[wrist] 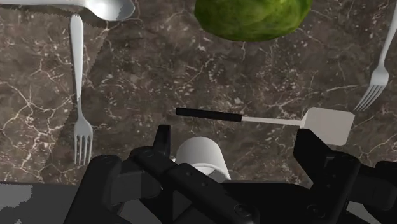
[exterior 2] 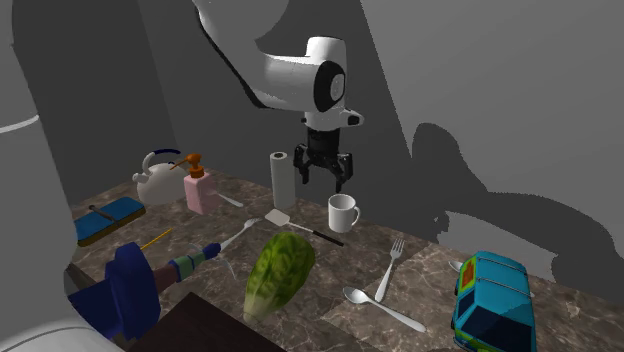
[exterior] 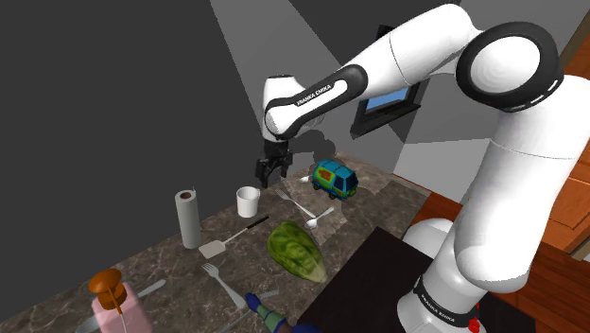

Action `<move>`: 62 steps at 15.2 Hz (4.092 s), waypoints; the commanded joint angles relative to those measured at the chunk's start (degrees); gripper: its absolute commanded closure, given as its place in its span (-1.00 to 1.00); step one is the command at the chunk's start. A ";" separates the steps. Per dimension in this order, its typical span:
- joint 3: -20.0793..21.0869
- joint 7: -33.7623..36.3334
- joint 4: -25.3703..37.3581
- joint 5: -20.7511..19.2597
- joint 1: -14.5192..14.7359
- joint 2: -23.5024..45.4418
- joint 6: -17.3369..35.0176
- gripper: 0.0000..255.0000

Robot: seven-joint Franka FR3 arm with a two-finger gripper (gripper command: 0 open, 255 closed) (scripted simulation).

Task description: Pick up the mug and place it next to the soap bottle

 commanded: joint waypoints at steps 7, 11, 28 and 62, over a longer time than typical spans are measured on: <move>0.10 0.68 15.72 -2.69 1.47 17.97 1.93 -1.00; -0.10 0.70 25.93 -3.79 2.37 27.49 1.05 -1.00; -0.45 0.65 34.54 -4.63 2.99 38.37 3.21 -1.00; -0.03 -0.11 35.35 -4.03 2.79 28.21 -7.75 1.00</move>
